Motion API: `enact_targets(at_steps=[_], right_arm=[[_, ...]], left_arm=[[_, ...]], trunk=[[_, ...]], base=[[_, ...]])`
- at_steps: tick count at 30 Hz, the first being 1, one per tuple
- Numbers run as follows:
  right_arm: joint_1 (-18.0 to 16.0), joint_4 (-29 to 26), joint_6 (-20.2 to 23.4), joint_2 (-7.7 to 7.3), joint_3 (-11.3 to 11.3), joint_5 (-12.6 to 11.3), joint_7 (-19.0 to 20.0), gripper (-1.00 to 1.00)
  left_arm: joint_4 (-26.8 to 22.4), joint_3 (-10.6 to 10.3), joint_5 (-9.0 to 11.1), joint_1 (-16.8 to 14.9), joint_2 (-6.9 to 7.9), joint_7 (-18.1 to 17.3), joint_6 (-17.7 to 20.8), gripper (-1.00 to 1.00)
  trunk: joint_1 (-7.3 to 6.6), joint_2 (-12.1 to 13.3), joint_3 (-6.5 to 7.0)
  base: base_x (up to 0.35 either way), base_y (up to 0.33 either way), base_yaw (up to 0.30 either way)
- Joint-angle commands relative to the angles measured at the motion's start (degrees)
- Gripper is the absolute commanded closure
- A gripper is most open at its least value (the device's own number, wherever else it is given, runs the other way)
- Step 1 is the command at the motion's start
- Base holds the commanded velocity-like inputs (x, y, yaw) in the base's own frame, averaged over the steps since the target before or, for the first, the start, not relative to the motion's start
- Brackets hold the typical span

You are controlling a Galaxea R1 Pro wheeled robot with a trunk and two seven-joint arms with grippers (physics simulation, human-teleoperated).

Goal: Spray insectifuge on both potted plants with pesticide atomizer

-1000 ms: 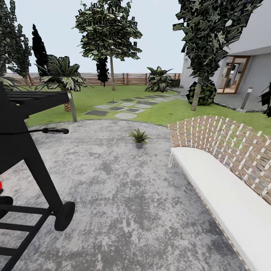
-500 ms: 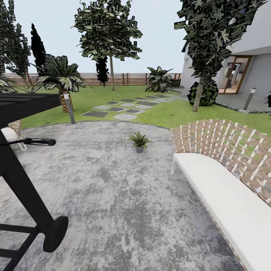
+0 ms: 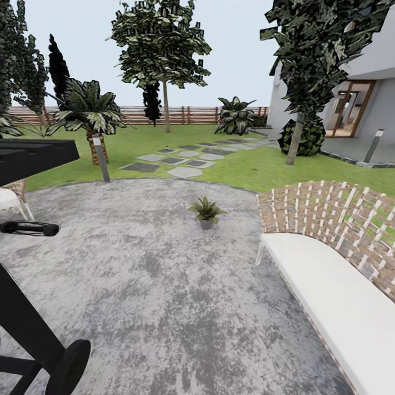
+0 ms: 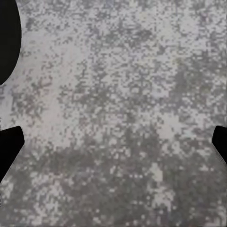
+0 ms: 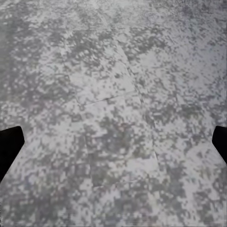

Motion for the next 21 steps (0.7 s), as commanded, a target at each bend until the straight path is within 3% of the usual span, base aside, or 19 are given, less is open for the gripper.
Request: enact_targets(at_steps=[1,21], right_arm=[[-0.02,0.03,-0.17,0.00,-0.04,0.06,-0.10,-1.00],[-0.02,0.03,-0.17,0.00,0.04,0.07,-0.08,-1.00]], left_arm=[[0.07,0.25,-0.04,-0.05,-0.02,-0.04,-0.19,-1.00],[0.07,0.24,-0.04,-0.05,-0.02,-0.04,-0.17,-1.00]], trunk=[[0.03,-0.02,-0.05],[0.03,-0.02,-0.05]], base=[[0.339,0.000,0.172],[0.339,0.000,0.017]])
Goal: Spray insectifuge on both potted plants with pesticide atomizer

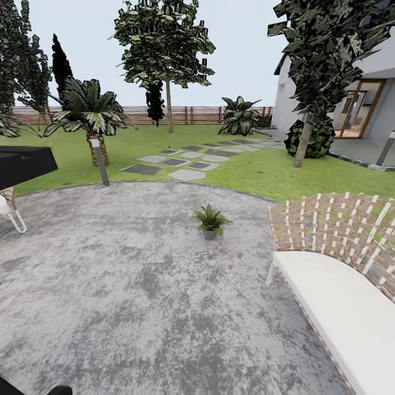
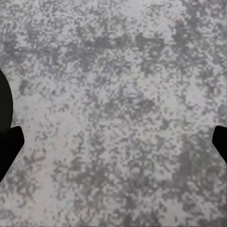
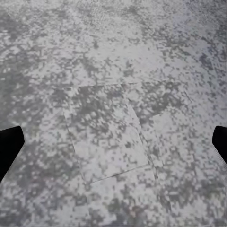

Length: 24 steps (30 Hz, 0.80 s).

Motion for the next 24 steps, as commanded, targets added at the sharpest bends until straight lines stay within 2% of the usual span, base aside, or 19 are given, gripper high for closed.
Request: enact_targets(at_steps=[1,24], right_arm=[[-0.03,0.04,-0.17,0.01,-0.02,0.06,-0.11,-1.00],[-0.03,0.04,-0.17,0.01,-0.02,0.06,-0.11,-1.00]], left_arm=[[0.05,0.26,-0.04,-0.03,-0.02,-0.04,-0.19,-1.00],[0.05,0.27,-0.04,-0.03,-0.02,-0.04,-0.19,-1.00]], trunk=[[0.03,-0.02,-0.05],[0.03,-0.02,-0.05]], base=[[0.339,0.000,0.000],[0.339,0.000,0.000]])
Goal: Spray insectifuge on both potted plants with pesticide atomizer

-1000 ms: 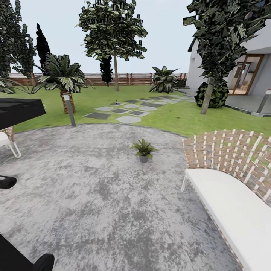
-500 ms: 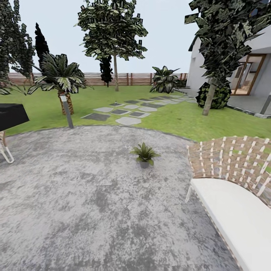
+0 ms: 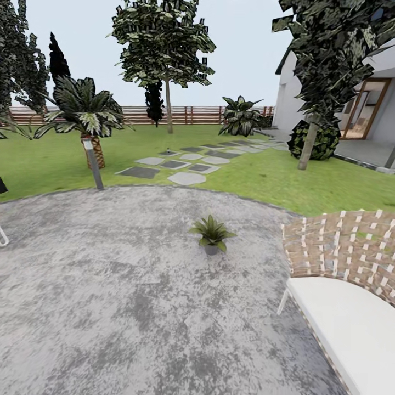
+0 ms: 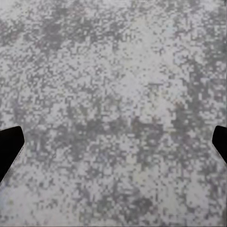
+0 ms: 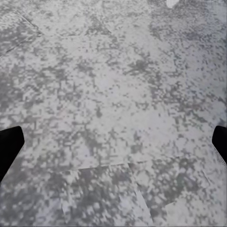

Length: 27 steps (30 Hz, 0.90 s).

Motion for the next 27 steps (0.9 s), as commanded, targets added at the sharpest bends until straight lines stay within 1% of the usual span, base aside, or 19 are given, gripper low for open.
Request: enact_targets(at_steps=[1,21,24,27], right_arm=[[-0.03,0.04,-0.17,0.01,-0.03,0.06,-0.11,-1.00],[-0.03,0.04,-0.17,0.01,-0.03,0.06,-0.10,-1.00],[-0.03,0.04,-0.17,0.01,-0.03,0.06,-0.14,-1.00],[-0.03,0.04,-0.17,0.03,-0.03,0.06,-0.13,-1.00]], left_arm=[[0.05,0.26,-0.04,-0.03,-0.02,-0.04,-0.19,-1.00],[0.05,0.33,-0.04,-0.03,-0.02,-0.04,-0.19,-1.00],[0.05,0.29,-0.04,-0.03,-0.02,-0.04,-0.20,-1.00],[0.05,0.31,-0.04,-0.03,-0.02,-0.04,-0.19,-1.00]], trunk=[[0.02,-0.02,-0.05],[0.02,-0.02,-0.05],[0.02,-0.02,-0.05],[0.02,-0.02,-0.05]], base=[[0.339,0.000,0.000],[0.335,-0.084,0.000],[0.335,-0.077,0.075],[0.335,-0.076,0.187]])
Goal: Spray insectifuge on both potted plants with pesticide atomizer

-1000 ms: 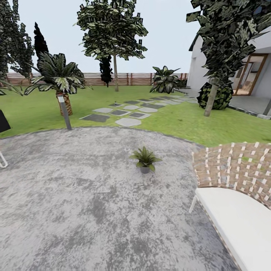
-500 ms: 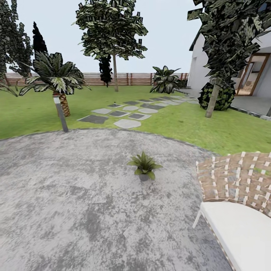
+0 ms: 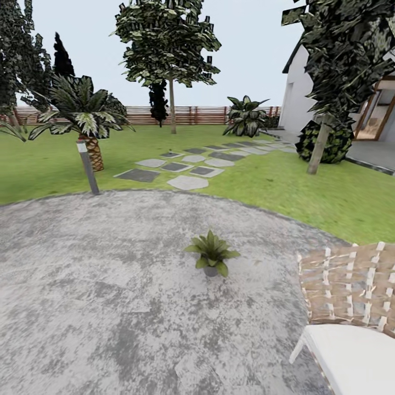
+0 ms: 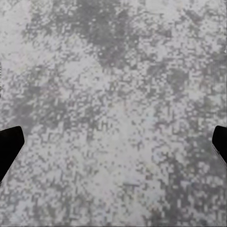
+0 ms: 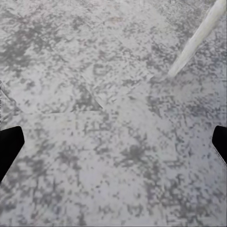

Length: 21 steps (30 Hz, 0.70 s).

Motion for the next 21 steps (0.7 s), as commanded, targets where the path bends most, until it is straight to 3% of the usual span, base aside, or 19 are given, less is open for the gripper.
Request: enact_targets(at_steps=[1,21], right_arm=[[-0.02,0.03,-0.17,0.03,-0.03,0.06,-0.11,-1.00],[-0.02,0.03,-0.17,0.07,-0.03,0.06,-0.14,-1.00]], left_arm=[[0.07,0.28,-0.04,-0.05,-0.02,-0.04,-0.20,-1.00],[0.07,0.30,-0.04,-0.05,-0.01,-0.04,-0.20,-1.00]], trunk=[[0.02,-0.02,-0.05],[0.02,-0.02,-0.05]], base=[[0.335,-0.076,0.244],[0.336,-0.043,0.274]])
